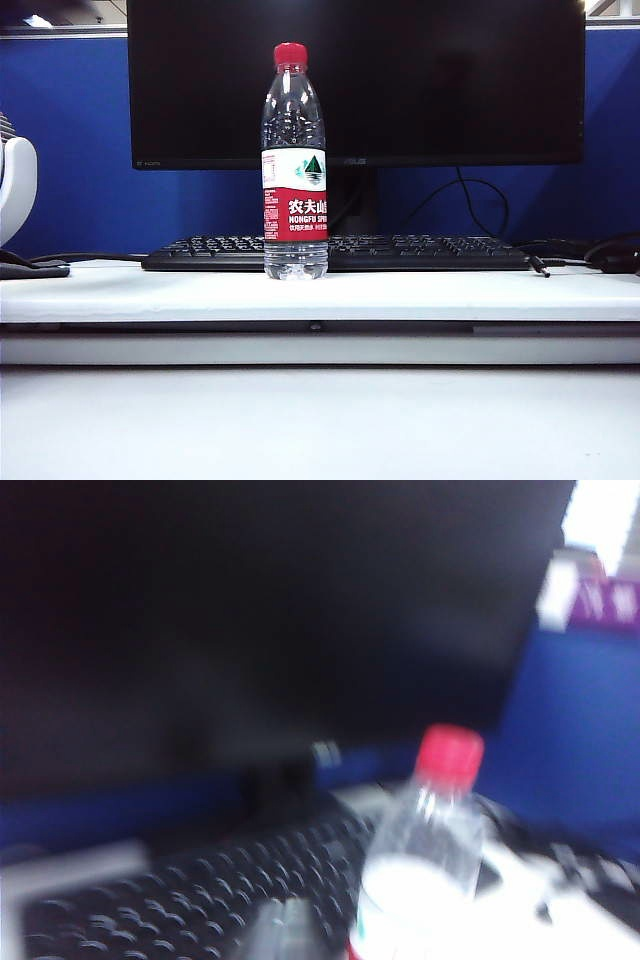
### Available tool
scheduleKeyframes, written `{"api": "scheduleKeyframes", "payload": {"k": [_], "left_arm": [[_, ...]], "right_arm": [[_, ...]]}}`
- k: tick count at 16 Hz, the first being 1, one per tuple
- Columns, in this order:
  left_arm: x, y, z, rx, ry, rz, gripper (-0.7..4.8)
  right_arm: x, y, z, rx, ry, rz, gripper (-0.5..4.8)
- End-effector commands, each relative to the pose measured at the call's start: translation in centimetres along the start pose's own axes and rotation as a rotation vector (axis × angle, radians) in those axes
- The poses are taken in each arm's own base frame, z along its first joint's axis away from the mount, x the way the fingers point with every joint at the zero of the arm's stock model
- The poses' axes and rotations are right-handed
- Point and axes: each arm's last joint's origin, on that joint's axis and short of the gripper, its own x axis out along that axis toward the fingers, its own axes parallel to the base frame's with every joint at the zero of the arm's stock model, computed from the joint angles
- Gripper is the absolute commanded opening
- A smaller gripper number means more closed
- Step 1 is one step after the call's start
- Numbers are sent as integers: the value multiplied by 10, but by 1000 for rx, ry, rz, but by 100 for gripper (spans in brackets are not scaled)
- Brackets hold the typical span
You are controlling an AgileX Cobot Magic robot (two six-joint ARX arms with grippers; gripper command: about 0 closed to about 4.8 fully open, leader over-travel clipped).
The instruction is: Unscrew the cap from the plastic bottle on the table.
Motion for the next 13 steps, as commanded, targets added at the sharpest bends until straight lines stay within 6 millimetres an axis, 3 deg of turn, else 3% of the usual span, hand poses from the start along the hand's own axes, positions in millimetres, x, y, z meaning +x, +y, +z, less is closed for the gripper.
{"api": "scheduleKeyframes", "payload": {"k": [1, 2, 3, 5, 8, 13], "left_arm": [[38, 12, -34, 45, -8, -251, 182], [50, 12, -51, 22, 22, -320, 194], [57, 10, -63, 6, 40, -354, 242], [65, 4, -74, 48, 47, -348, 455], [87, -10, -89, 195, 63, -342, 479], [131, -3, -104, 128, 84, -276, 479]], "right_arm": [[29, -3, -3, 81, 131, 117, -6], [40, -5, -10, 108, 167, 131, -6], [47, -6, -17, 131, 199, 149, -6], [56, -1, -27, 155, 236, 180, -6], [62, 4, -33, 162, 241, 167, -6], [64, 3, -36, 163, 247, 158, -6]]}}
